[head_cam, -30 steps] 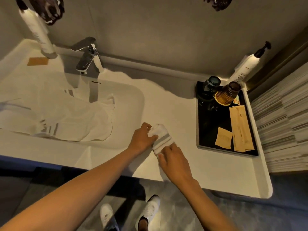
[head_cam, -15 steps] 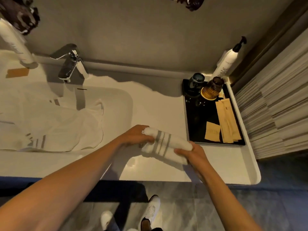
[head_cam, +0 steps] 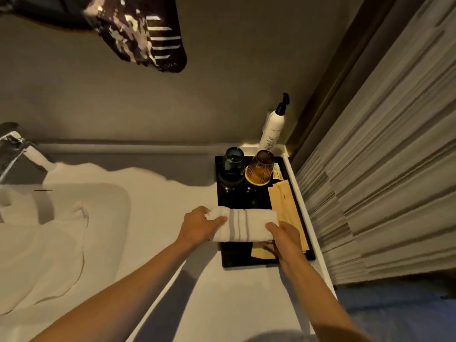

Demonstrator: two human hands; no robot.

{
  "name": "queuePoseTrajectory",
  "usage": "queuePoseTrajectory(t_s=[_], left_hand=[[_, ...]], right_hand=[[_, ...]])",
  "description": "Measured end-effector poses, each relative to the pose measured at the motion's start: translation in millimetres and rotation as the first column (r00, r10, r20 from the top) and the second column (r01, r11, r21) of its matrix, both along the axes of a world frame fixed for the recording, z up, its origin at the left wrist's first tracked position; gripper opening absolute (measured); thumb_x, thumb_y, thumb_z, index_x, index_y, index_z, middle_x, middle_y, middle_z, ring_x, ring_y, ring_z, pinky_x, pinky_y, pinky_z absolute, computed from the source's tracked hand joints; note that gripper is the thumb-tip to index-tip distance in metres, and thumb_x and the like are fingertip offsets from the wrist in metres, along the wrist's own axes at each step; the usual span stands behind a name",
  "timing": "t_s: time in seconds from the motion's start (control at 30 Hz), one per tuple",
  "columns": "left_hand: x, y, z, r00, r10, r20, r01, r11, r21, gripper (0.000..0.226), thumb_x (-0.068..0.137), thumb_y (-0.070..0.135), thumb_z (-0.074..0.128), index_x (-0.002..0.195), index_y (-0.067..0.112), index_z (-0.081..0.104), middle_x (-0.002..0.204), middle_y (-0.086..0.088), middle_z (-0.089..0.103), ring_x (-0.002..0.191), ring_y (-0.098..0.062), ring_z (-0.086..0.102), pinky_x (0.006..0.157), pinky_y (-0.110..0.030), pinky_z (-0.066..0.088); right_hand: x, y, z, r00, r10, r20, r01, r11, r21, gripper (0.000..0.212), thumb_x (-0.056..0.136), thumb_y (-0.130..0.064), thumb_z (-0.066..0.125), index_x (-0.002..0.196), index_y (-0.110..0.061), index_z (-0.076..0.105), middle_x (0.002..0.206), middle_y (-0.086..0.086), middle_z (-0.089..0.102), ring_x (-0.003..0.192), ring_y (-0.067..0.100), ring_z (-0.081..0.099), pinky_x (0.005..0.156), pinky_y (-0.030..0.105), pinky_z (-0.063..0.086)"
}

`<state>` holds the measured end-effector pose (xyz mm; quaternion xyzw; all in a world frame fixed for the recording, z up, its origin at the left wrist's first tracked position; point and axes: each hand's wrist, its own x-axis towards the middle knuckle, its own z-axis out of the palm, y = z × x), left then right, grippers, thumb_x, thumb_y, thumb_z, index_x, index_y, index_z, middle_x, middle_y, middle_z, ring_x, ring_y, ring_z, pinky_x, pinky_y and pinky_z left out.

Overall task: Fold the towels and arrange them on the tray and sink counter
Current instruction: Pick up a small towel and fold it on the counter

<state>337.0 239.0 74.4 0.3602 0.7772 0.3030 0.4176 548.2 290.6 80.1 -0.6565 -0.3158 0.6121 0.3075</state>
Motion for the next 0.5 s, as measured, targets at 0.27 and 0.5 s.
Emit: queuePoseTrajectory(t_s=[0.27,0.5], left_hand=[[17.1,65.2,0.0,0.782,-0.048,-0.622,0.238,0.944,0.227,0.051,0.088,0.033,0.064,0.131,0.012,0.048,0.131,-0.011,0.052,0.114,-0.029,0.053,0.094,-0.041,0.048],[22.5,70.0,-22.7,0.226,-0.562,-0.795,0.716,0.650,-0.256,0.053,0.100,0.033,0.041,0.148,0.014,0.034,0.159,-0.010,0.027,0.148,-0.028,0.018,0.120,-0.049,0.008]], right_hand=[[-3.6,90.4,-12.1,0.822,0.138,0.552,-0.350,0.888,0.300,0.041,0.092,-0.027,0.062,0.127,-0.008,0.053,0.122,0.011,0.059,0.108,0.026,0.058,0.087,0.033,0.048],[-19.8,75.5,-34.1,0.186,0.141,0.972,-0.931,0.343,0.129,0.044,0.090,-0.019,0.053,0.133,-0.016,0.056,0.141,0.006,0.054,0.133,0.024,0.044,0.110,0.042,0.037]])
